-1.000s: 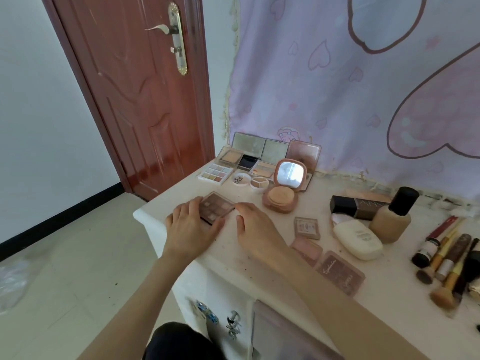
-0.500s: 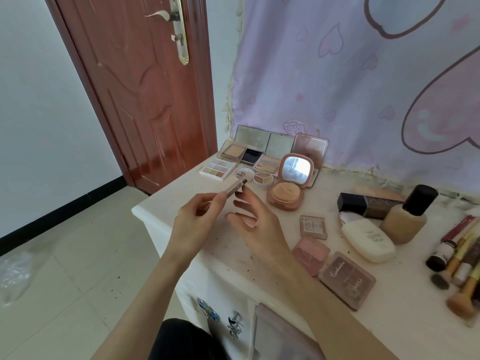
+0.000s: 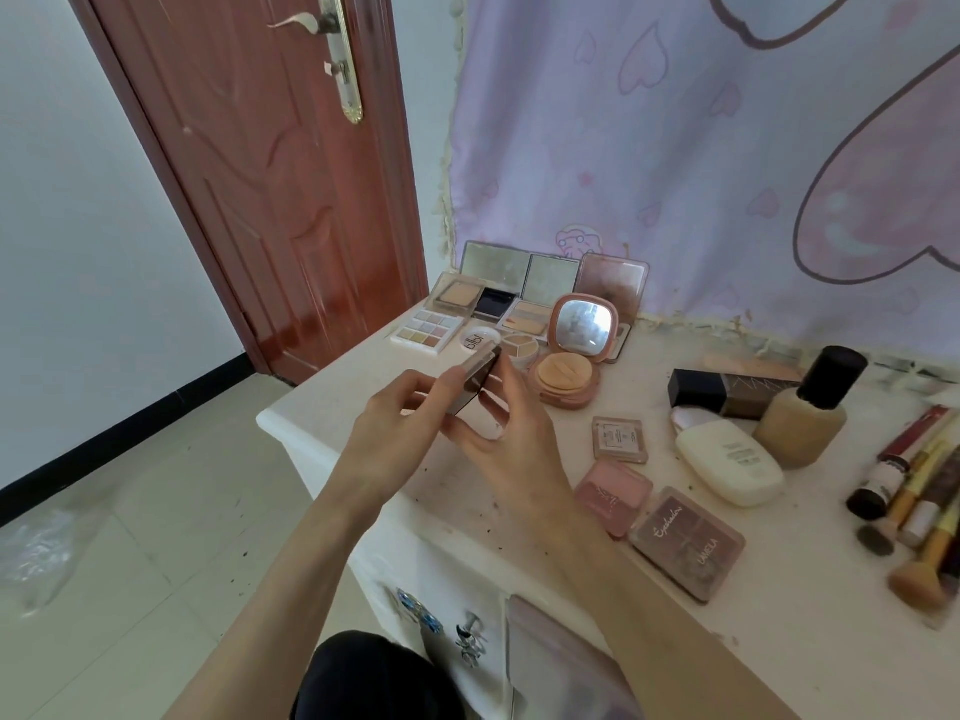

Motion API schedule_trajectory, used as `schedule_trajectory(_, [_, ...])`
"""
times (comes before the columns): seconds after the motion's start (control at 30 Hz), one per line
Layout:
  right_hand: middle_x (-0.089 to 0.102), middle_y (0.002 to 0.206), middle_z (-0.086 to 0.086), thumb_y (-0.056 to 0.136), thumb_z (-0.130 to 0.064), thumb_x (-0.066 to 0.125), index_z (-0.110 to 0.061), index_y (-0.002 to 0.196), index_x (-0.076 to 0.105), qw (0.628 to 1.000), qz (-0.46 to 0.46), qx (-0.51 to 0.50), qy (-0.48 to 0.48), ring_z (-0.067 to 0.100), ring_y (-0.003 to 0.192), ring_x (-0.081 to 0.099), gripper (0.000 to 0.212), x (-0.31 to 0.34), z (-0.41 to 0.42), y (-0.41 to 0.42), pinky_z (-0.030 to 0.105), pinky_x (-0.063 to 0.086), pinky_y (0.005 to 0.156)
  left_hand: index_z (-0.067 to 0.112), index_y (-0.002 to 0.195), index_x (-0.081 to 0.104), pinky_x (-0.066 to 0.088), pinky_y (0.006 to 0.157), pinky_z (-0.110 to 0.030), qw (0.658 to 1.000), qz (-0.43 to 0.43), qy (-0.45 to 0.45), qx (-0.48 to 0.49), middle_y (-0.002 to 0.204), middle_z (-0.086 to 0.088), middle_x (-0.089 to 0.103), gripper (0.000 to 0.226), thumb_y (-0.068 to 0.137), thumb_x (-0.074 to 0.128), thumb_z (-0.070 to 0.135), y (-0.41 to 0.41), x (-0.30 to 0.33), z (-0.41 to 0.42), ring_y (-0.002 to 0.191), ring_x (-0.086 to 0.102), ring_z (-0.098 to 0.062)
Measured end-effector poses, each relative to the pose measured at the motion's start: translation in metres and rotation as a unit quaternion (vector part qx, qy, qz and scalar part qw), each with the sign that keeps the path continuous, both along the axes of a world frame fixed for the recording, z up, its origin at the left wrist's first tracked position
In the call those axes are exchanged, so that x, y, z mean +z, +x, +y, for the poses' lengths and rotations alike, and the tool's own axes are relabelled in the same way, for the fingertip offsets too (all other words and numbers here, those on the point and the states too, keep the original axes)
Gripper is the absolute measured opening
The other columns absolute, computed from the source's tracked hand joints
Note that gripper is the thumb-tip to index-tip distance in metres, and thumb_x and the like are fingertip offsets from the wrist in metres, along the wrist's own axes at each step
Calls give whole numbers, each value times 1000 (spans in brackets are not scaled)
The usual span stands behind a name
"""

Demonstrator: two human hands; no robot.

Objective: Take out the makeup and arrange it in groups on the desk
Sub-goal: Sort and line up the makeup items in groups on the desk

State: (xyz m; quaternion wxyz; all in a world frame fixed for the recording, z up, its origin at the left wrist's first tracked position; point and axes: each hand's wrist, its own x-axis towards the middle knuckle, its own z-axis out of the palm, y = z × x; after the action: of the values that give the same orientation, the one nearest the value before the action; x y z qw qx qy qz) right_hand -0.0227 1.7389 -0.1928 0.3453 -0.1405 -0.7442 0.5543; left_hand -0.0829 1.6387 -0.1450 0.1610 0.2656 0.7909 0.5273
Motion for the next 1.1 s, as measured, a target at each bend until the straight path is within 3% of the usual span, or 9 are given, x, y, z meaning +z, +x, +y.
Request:
schedule_trajectory(0.13, [62,118,-3,80,-24,69,-23,128,50,997,31,19,-66,2,109,58,52,5,0,4,23,47,94,21,84,66,40,69,-23,998,33,-16,-57,76,9,59,48,87,35,58,3,12,-4,73,53,-7])
schedule_trajectory(0.23, [69,108,0,91,-28,54,-22,118,60,970,26,94,-221,11,103,64,28,11,1,7,32,48,94,28,97,67,39,69,-9,989,91,-9,-116,90,14,63,34,91,39,46,-4,17,-10,80,55,2])
schedule_trajectory(0.3, [70,105,9,95,-33,47,-11,114,61,923,30,151,-353,21,102,65,33,12,3,7,34,49,91,39,111,58,37,74,-3,976,139,-26,-168,110,20,58,29,83,50,45,-11,16,-16,97,51,8])
schedule_trajectory(0.4, [64,110,22,84,-44,50,0,121,56,875,7,199,-442,29,103,63,58,14,3,6,37,50,91,48,129,32,31,89,-5,957,165,-67,-230,134,25,39,73,65,66,47,-21,12,-21,122,34,7])
schedule_trajectory(0.47, [63,108,22,81,-45,50,2,124,53,863,-1,225,-453,30,101,63,64,14,3,5,39,49,92,46,135,23,26,93,0,952,173,-63,-245,141,23,32,88,60,70,44,-23,13,-19,128,28,8])
schedule_trajectory(0.57, [63,101,15,79,-46,53,-3,117,57,847,1,251,-468,28,100,59,58,14,3,5,40,48,93,40,138,27,25,91,4,949,198,-50,-239,142,22,34,89,61,71,44,-24,18,-14,127,29,12])
schedule_trajectory(0.73, [64,101,10,87,-48,47,-12,112,62,826,11,276,-492,27,101,58,46,16,4,7,41,47,91,38,135,37,28,88,2,938,251,-76,-225,132,20,41,86,60,78,40,-24,23,-11,116,36,11])
schedule_trajectory(0.9, [67,98,12,86,-45,47,-9,110,62,833,-3,259,-489,27,98,61,46,12,2,2,42,49,89,48,124,29,31,82,5,941,219,-99,-240,116,33,39,81,64,79,28,-23,30,-11,100,44,16])
schedule_trajectory(1.1, [72,89,8,95,-43,38,-10,114,58,831,8,255,-494,23,89,67,43,14,2,3,41,49,91,36,138,35,34,85,-1,934,209,-139,-253,130,24,38,85,65,78,31,-28,34,-9,112,45,-1])
